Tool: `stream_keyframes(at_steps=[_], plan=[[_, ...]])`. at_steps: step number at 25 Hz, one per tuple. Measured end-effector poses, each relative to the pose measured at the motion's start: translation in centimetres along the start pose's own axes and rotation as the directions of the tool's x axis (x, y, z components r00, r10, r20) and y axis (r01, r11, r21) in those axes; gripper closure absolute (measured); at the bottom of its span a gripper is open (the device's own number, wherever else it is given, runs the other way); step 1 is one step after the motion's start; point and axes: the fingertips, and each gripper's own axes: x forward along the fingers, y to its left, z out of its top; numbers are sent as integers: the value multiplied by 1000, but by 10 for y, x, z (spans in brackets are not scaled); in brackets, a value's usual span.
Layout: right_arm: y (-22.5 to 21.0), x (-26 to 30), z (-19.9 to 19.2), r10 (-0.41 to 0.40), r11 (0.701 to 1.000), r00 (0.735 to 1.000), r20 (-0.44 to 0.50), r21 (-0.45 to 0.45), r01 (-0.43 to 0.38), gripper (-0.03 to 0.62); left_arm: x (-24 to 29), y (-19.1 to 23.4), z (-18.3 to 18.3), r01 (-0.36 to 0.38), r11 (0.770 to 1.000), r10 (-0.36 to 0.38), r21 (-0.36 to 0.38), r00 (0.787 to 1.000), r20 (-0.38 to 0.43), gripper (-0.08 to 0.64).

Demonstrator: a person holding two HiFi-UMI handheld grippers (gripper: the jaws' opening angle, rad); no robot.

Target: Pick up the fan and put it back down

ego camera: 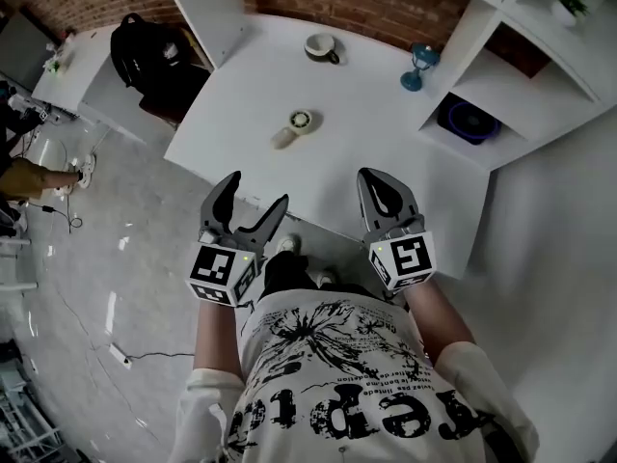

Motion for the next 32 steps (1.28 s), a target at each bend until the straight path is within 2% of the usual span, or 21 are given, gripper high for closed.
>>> stream_keyframes(at_steps=[3,7,11,14,18,21,27,32], plan=[[-18,17,-15,-40,999,999,-21,11,40,578,40,9,-9,54,998,-54,10,998,-43,196],[-45,44,-27,-118,992,991,-55,40,120,577,95,24,-26,131,991,-131,-11,985,-115,196],[-67,75,-41,-176,982,979,-106,52,182,578,157,45,-41,208,978,-209,-26,961,-183,196],[-75,102,-52,-202,976,968,-148,52,211,578,194,61,-60,259,966,-246,11,929,-277,196],[-89,134,-69,-245,965,950,-194,46,259,577,241,76,-81,325,945,-290,37,885,-364,196],[-95,151,-81,-290,952,928,-233,33,306,577,268,89,-104,369,929,-316,38,841,-438,196],[-116,166,-104,-364,919,886,-286,41,391,577,307,108,-153,408,913,-318,28,752,-577,195],[-129,168,-121,-407,896,858,-314,48,442,577,329,110,-179,436,900,-327,16,698,-637,187]])
